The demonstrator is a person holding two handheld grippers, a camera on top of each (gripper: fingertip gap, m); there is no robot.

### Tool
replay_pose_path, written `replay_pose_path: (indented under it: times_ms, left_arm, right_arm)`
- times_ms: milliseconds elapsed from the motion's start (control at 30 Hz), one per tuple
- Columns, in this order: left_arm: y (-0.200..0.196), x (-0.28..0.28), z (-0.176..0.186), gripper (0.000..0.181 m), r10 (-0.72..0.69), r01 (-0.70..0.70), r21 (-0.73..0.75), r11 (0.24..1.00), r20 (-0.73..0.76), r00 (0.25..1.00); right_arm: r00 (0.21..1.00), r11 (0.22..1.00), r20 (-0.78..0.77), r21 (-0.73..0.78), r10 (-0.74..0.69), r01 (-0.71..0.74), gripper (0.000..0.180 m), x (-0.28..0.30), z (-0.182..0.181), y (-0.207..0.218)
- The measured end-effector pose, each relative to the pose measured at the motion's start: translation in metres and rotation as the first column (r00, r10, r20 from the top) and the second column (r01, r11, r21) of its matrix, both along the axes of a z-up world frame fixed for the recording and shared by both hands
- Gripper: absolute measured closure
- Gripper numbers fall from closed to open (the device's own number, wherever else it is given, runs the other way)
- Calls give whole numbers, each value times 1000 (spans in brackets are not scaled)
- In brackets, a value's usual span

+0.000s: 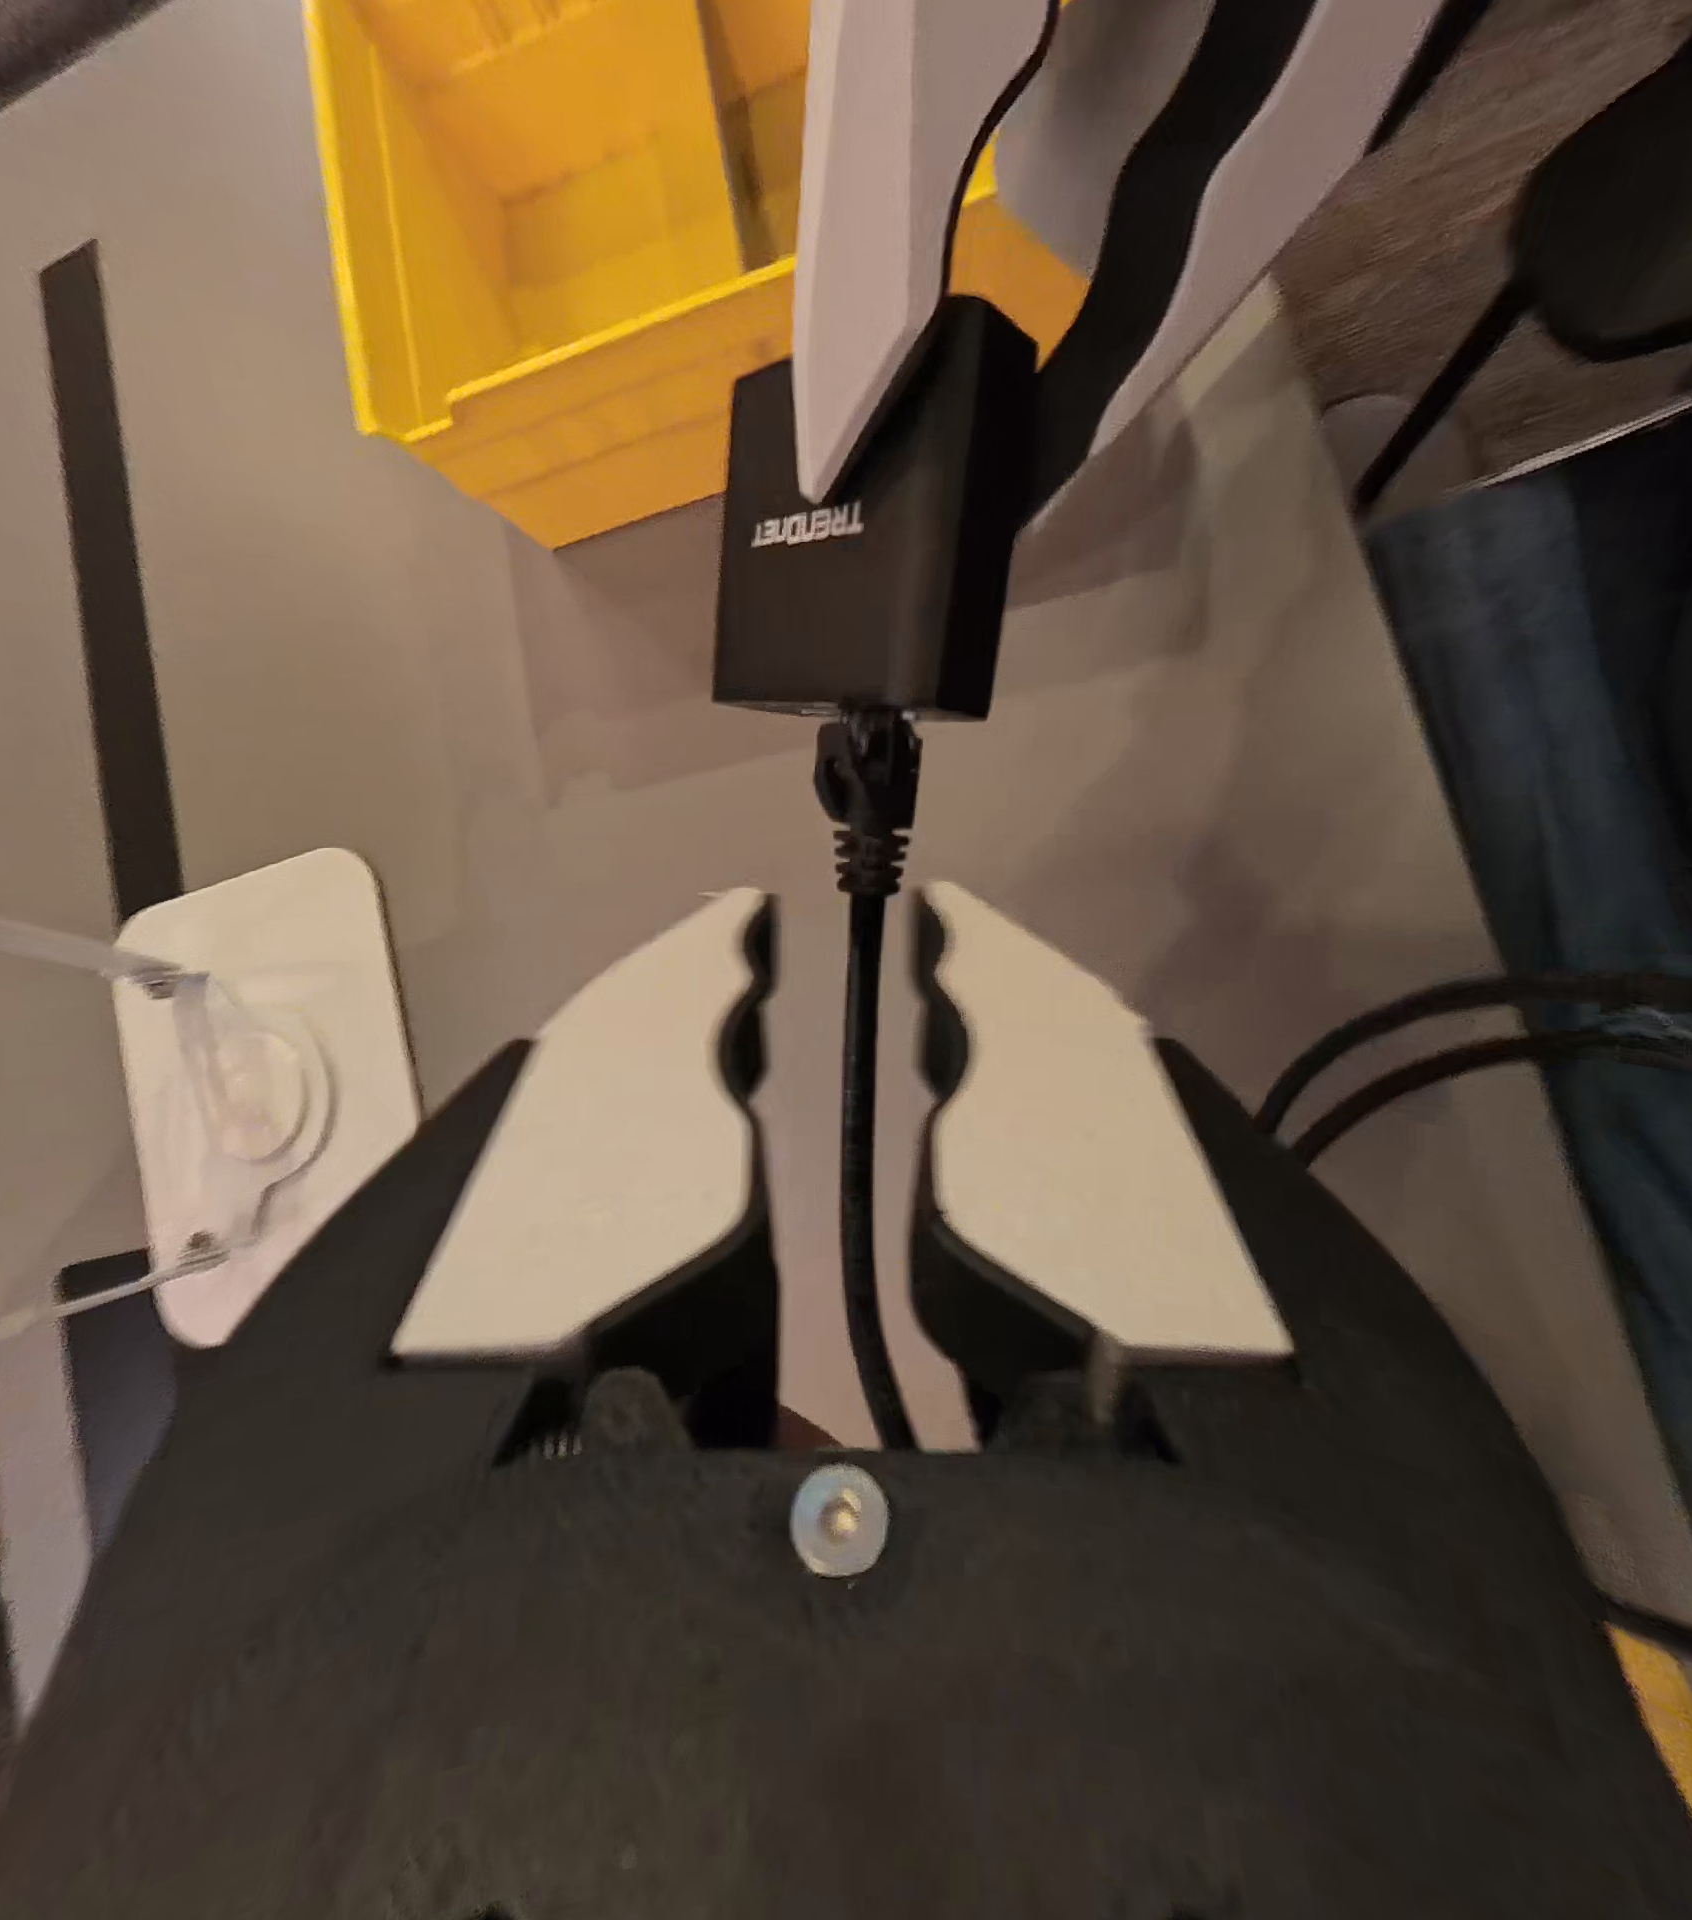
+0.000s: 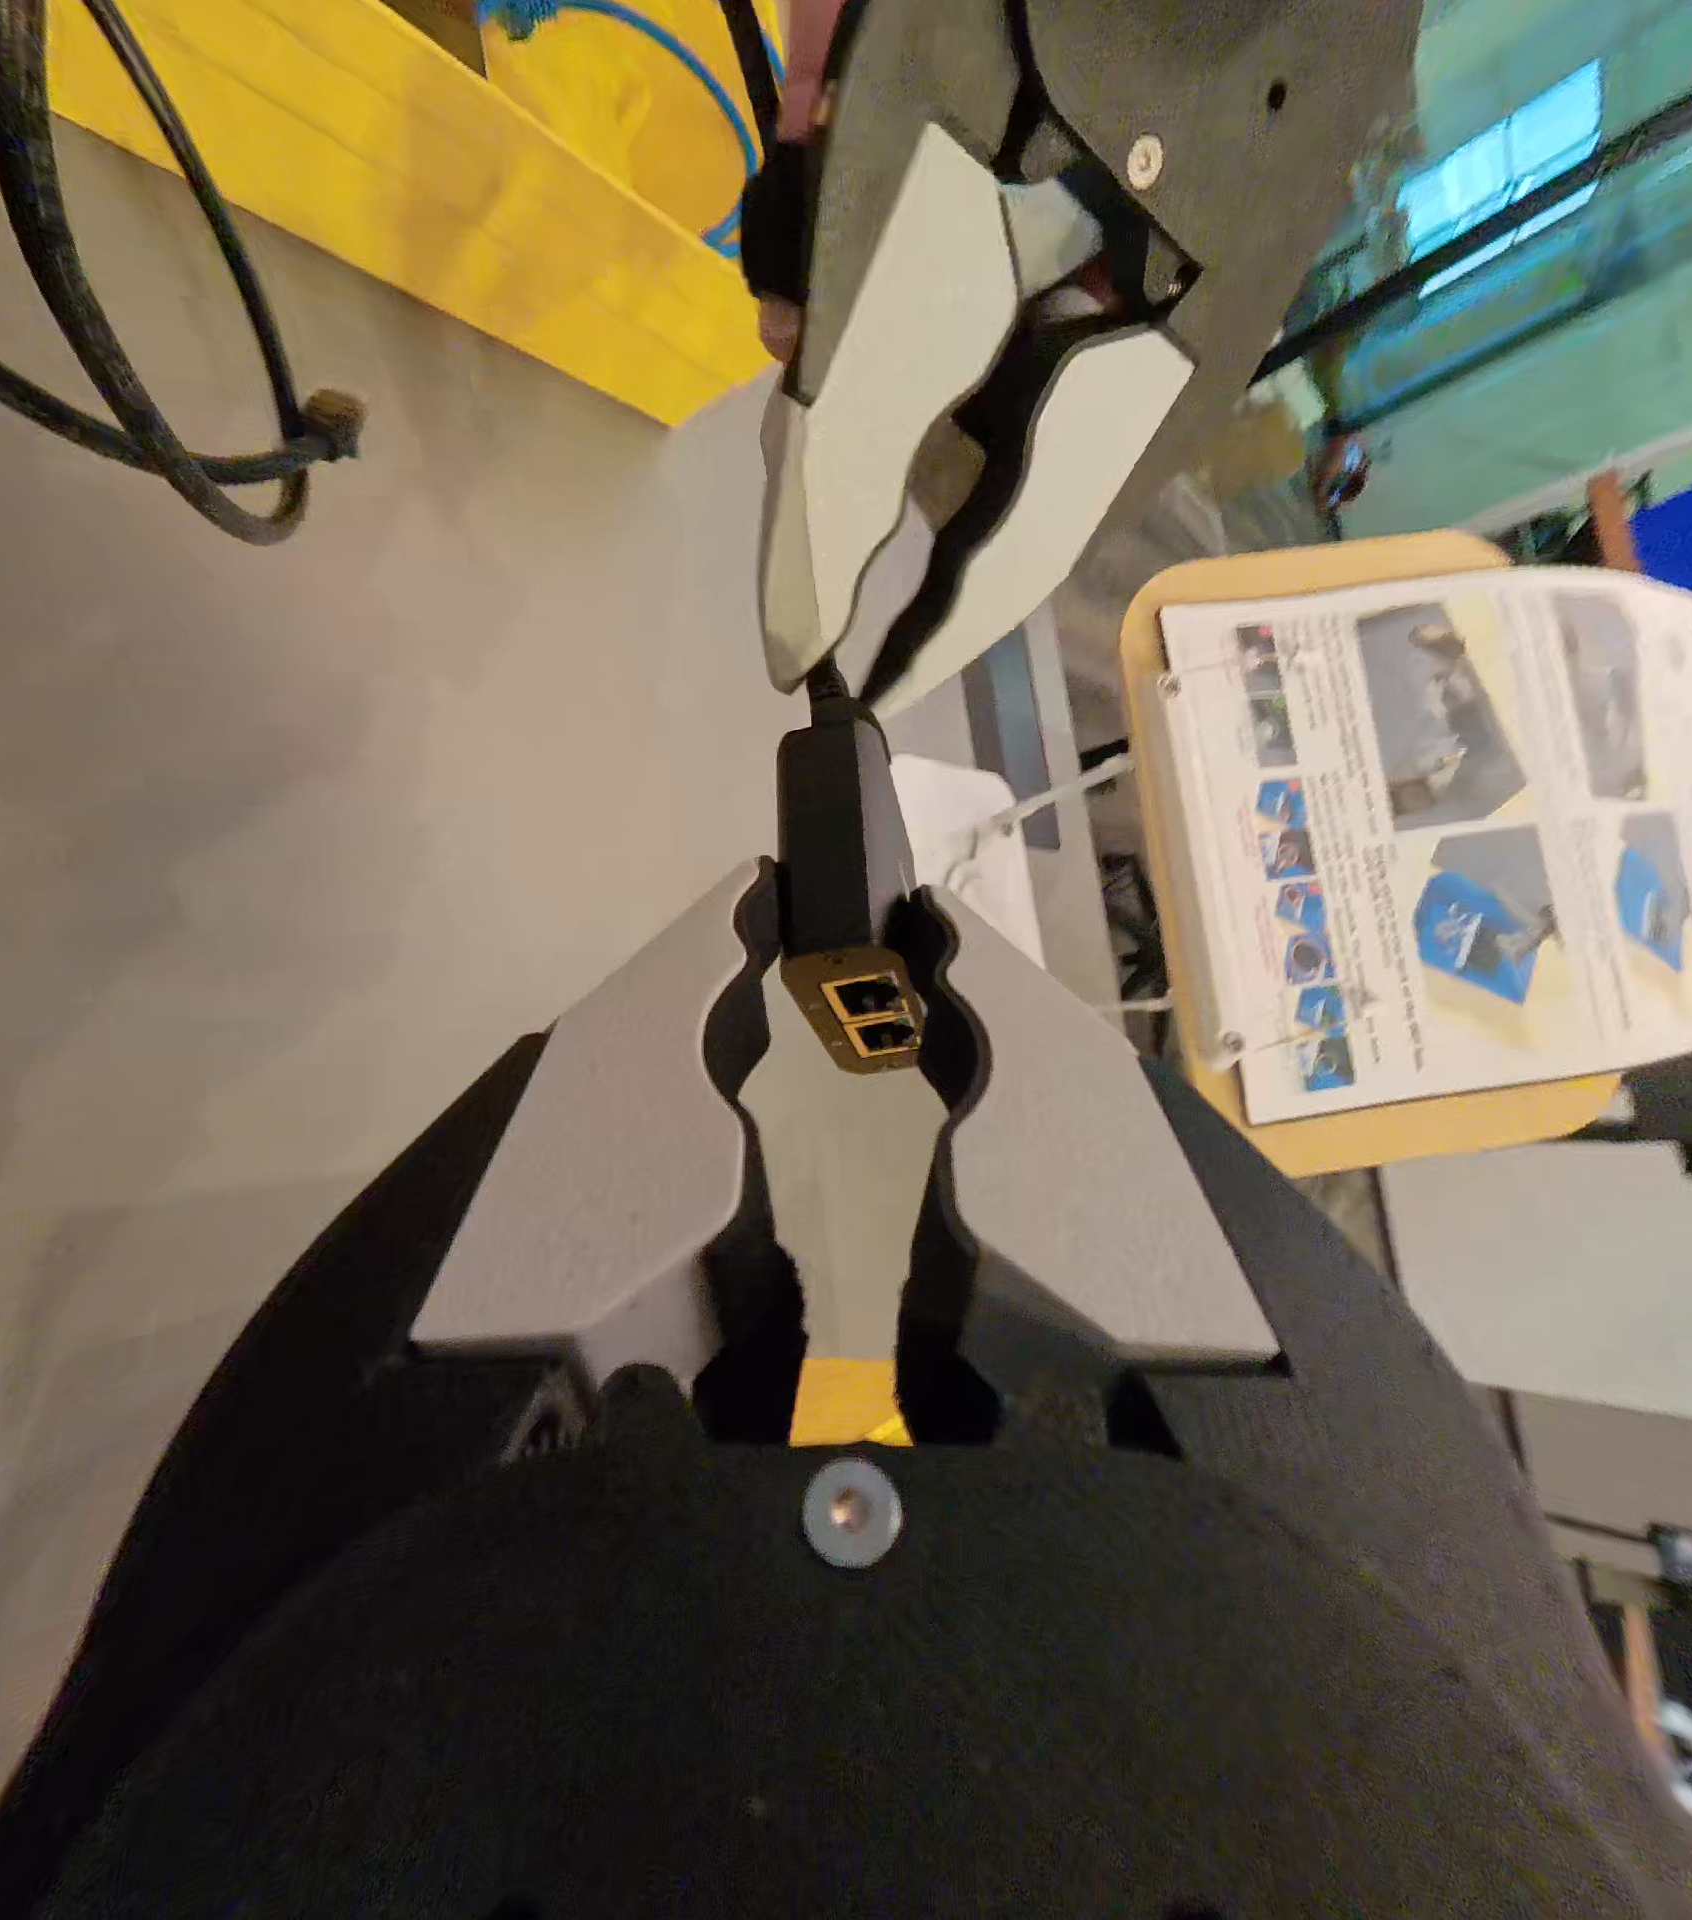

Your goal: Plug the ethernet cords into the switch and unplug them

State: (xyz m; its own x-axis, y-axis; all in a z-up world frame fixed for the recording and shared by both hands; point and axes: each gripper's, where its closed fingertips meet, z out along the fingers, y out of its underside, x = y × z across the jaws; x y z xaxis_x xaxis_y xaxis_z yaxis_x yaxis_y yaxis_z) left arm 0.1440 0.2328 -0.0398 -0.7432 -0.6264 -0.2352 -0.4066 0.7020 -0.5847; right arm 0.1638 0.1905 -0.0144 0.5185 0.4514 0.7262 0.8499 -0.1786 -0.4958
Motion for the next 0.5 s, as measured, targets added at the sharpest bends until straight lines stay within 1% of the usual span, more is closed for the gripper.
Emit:
replay_pose_path:
  times_ms: [33, 67, 100, 133, 200, 233, 267, 333, 367, 400, 500]
  left_arm:
    - [-1, 3, 0, 138, 17, -18, 30, 999, 27, 999]
    - [-3, 4, 2, 136, 21, -25, 60, 998, 53, 998]
    - [-2, 5, 3, 135, 28, -39, 127, 991, 88, 996]
    - [-3, 6, 5, 129, 24, -47, 189, 981, 123, 992]
    - [-12, 12, 13, 129, 13, -67, 244, 967, 215, 977]
    - [-16, 14, 13, 130, 6, -77, 287, 955, 238, 971]
    - [-15, 17, 13, 135, 3, -99, 354, 930, 262, 965]
    - [-16, 17, 2, 149, -31, -87, 457, 885, 244, 969]
    - [-19, 17, 0, 156, -46, -84, 478, 874, 255, 966]
    - [-23, 17, -2, 156, -60, -78, 483, 872, 265, 962]
    - [-30, 14, 9, 157, -63, -70, 382, 921, 326, 943]
  right_arm:
    - [999, 999, -16, -12, -33, 33, 156, 3, -1, 1]
    - [997, 997, -20, -27, -68, 67, 157, 7, -3, 3]
    - [996, 996, -12, -32, -88, 88, 156, 10, -4, 4]
    - [995, 995, -27, -28, -101, 100, 157, 11, -2, 5]
    - [991, 994, -87, -52, -104, 100, 157, 7, -2, 6]
    - [990, 993, -92, -50, -108, 104, 156, 5, -1, 7]
    - [989, 993, -95, -48, -109, 105, 156, 2, 0, 8]
    - [988, 996, -133, -55, -79, 73, 157, -12, 2, 8]
    - [986, 997, -157, -56, -54, 45, 157, -20, 4, 7]
    - [985, 998, -172, -50, -31, 22, 158, -26, 7, 6]
    - [974, 999, -225, -13, 33, -37, 158, -33, 18, -1]
